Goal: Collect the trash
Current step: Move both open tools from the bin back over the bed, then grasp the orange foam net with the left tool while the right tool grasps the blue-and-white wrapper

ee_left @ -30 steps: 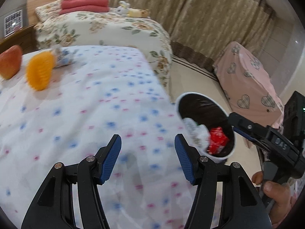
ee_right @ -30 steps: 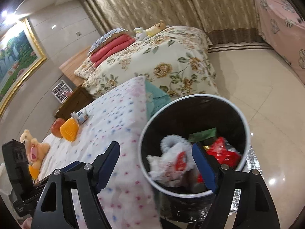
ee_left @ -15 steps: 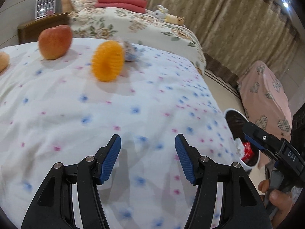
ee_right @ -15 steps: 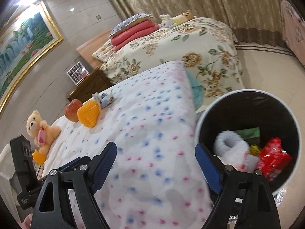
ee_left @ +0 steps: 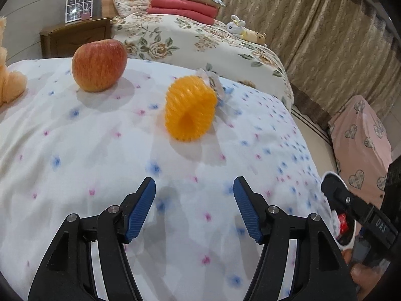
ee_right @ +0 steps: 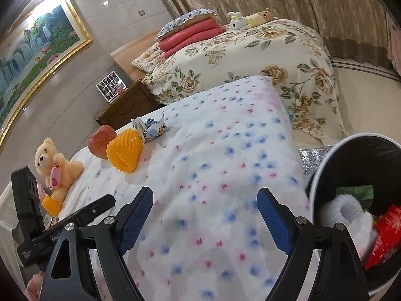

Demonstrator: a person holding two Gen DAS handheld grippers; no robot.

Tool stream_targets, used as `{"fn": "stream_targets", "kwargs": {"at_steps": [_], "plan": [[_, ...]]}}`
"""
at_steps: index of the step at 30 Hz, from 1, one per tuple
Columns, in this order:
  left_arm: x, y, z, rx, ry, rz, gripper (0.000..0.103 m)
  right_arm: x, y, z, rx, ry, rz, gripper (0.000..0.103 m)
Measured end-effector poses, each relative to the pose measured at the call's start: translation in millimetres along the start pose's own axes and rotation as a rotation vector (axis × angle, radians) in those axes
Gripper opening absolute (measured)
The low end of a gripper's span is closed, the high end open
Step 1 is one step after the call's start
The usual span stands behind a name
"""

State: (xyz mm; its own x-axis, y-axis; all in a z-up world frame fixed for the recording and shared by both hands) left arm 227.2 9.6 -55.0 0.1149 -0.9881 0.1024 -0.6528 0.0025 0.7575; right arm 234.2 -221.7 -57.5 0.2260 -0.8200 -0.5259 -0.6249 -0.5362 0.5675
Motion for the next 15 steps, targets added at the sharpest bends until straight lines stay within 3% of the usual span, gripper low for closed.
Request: {"fn": "stream_targets", "kwargs": {"at_steps": [5,12,14,15], "plan": [[5,-18,-19,0.009,-0.007,-0.029,0.077,1,-14,-6,-0.008,-0.003,-0.009,0.086],[8,-43,-45,0.029,-0.002,-0.087,0.077,2,-30,-16,-0.021,-0.005,-0.014,0.086],[4,-47,-51,0.039,0.005,-0.093,0.074,2,-35,-20,-0.024,-0.003,-0.015,0.086],[3,-48,-52,0.045,0.008,-0.088,0.059,2,-38,-21,-0.027,0.0,-0.017,0.086]]}}
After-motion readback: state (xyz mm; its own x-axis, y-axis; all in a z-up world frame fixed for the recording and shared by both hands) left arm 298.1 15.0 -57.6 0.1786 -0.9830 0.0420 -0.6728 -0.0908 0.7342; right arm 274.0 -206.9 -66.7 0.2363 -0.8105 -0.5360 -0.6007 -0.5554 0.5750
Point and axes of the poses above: each gripper's, at about its wrist camera, not at the fingertips, and y roughly against the way its jaws point, x to its right, z to its underside, the point moved 2 cm from there along -y, roughly the way its jaws point, and after that the axes turned 13 degrees about -z, right-handed, at the moved point
